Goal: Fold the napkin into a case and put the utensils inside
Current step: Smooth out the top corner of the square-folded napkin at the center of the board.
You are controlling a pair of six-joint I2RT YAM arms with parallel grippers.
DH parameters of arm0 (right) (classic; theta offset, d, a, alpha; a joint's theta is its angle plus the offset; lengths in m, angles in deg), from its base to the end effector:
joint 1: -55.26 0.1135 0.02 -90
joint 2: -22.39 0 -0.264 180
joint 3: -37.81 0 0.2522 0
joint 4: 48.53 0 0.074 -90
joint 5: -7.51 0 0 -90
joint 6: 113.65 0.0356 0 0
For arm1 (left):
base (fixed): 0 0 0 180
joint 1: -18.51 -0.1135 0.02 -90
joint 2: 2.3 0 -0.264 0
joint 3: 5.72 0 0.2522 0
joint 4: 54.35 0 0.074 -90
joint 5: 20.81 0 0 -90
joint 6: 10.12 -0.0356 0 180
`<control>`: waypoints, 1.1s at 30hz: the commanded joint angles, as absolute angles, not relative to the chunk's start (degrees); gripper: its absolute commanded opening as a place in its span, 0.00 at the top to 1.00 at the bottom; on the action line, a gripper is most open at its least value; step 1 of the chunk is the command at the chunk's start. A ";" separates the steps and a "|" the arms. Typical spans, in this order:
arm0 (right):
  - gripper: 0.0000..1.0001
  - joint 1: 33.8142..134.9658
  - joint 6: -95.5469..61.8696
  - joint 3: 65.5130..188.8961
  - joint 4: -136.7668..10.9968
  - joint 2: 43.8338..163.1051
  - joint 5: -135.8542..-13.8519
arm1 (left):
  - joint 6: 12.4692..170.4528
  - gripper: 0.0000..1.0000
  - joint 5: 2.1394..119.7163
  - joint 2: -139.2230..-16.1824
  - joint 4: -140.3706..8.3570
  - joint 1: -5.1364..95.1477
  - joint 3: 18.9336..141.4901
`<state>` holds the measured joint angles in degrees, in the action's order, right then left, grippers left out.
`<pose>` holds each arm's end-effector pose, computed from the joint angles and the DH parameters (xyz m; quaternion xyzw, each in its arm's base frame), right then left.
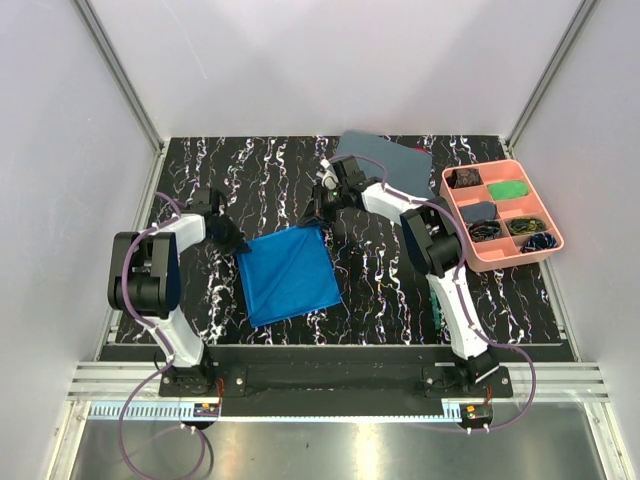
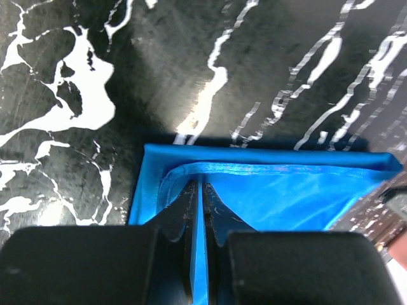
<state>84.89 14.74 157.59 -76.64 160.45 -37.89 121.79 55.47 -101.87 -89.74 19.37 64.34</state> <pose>0.4434 0.2810 0.1389 -0.0749 0.8673 0.4843 0.0878 0.3293 -0.0134 0.1513 -0.3155 0.9167 -0.1872 0.1584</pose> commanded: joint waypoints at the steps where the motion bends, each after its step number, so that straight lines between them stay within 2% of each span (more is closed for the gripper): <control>1: 0.86 84.53 13.79 160.73 -74.95 162.22 -38.63 | 121.02 0.92 55.12 -102.84 -88.24 19.21 66.49; 19: 0.88 81.10 11.68 156.25 -76.00 162.84 -42.15 | 120.14 0.92 56.80 -101.62 -89.11 19.21 66.23; 25: 0.87 81.10 10.10 156.25 -78.28 158.71 -43.12 | 117.94 0.78 53.47 -93.27 -89.82 19.21 65.52; 29: 0.87 81.10 9.92 155.99 -79.60 154.68 -43.47 | 118.46 0.78 49.86 -85.12 -90.70 20.61 60.44; 33: 0.84 81.54 10.01 154.06 -79.78 150.81 -44.52 | 120.57 0.83 47.05 -78.69 -89.47 23.33 50.79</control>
<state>80.85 11.24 155.05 -79.20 159.44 -42.92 119.43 52.20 -83.92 -89.83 20.88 58.35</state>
